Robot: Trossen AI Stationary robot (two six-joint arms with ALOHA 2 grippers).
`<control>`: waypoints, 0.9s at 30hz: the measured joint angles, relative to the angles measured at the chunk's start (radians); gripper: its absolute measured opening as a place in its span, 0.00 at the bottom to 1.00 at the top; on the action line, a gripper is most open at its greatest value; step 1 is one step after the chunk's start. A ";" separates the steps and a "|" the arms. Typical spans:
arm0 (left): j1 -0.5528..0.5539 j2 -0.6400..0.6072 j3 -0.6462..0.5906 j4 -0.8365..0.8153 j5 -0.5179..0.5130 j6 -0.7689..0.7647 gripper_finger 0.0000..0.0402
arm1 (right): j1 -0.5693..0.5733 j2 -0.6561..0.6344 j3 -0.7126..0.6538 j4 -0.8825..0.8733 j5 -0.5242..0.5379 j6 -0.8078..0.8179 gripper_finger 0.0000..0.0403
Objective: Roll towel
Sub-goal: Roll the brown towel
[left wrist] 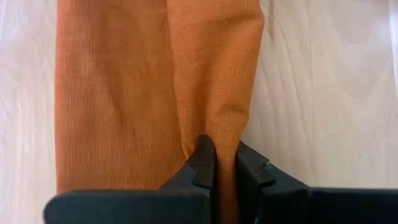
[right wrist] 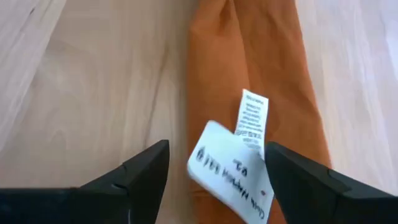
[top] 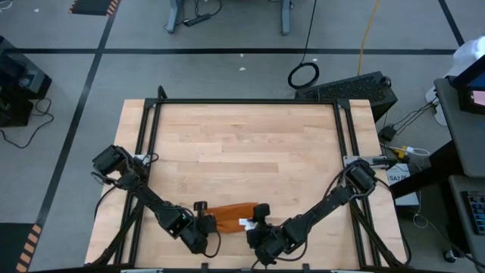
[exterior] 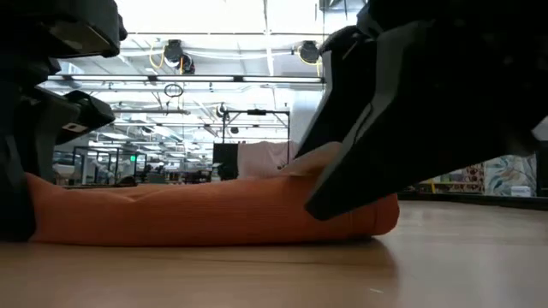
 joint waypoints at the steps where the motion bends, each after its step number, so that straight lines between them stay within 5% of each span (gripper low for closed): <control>1: 0.003 0.000 0.000 0.000 0.001 0.006 0.07 | 0.000 0.000 0.000 0.001 0.003 -0.011 0.63; 10: 0.027 0.001 0.000 0.005 0.003 0.020 0.07 | -0.060 0.000 0.000 -0.012 -0.108 0.046 0.59; 20: 0.024 0.004 0.000 -0.002 -0.062 0.021 0.08 | -0.126 -0.001 0.000 -0.039 -0.324 0.153 0.27; 27: -0.042 0.006 -0.002 -0.004 -0.210 0.059 0.30 | -0.203 -0.005 0.003 -0.044 -0.499 0.253 0.09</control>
